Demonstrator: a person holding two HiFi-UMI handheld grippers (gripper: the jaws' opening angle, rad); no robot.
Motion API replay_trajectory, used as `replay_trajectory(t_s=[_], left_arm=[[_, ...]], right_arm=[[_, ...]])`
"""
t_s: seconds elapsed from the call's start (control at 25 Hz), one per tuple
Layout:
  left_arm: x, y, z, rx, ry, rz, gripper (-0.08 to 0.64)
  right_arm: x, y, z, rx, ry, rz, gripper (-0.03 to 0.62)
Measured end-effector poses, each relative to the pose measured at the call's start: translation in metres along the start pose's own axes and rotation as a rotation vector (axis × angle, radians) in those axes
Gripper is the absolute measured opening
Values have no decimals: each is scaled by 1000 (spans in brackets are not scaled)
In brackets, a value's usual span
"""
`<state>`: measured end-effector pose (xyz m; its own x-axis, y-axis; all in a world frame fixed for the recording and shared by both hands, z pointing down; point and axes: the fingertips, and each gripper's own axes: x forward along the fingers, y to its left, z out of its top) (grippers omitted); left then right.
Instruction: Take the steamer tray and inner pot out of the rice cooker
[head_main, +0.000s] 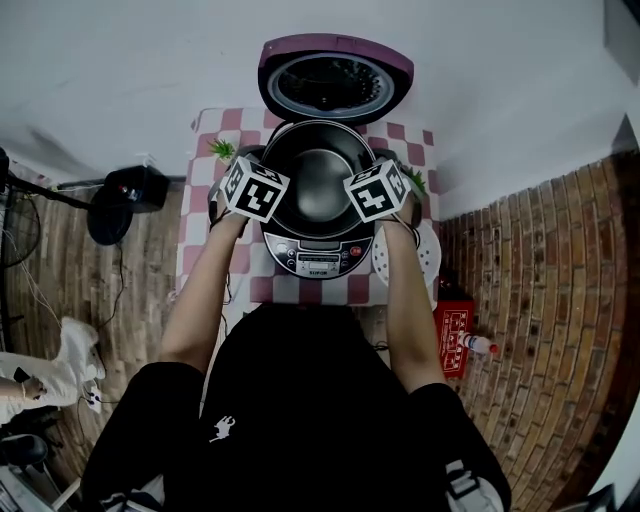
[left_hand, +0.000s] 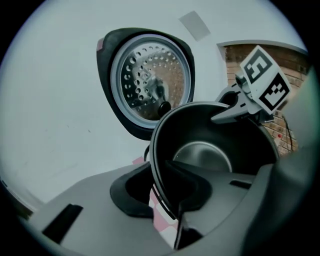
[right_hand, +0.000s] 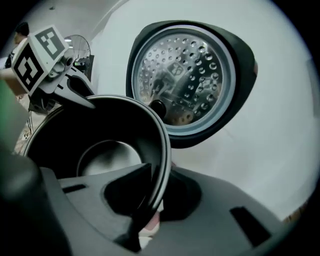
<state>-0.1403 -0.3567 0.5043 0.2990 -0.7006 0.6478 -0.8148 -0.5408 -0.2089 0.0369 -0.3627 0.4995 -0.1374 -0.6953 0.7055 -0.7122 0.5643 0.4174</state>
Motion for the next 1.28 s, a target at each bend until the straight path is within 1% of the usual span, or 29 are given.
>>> replay_trajectory(t_s=[0.12,0.32,0.56,0.76,1.0,1.28], left_arm=[[-10,2,7,-15,-36,0,66],[-30,5,21,-31,-106,17,63],[-64,25,40,-48,-211,86,54],[-93,48,42,-62,-261,142,49],[-124,79,27,-90,-278,213,48],[-161,117,-13,-152,-250,304,41]], right_arm=[[-13,-3,9,29,-41,-5,29],[-37,-11,24,49,-102,-43,18],[-64,-18,60,41,-207,-104,14],[-78,-8,90,24,-285,-116,14],[-83,17,128,-2,-365,-88,11],[-75,67,169,-57,-422,6,12]])
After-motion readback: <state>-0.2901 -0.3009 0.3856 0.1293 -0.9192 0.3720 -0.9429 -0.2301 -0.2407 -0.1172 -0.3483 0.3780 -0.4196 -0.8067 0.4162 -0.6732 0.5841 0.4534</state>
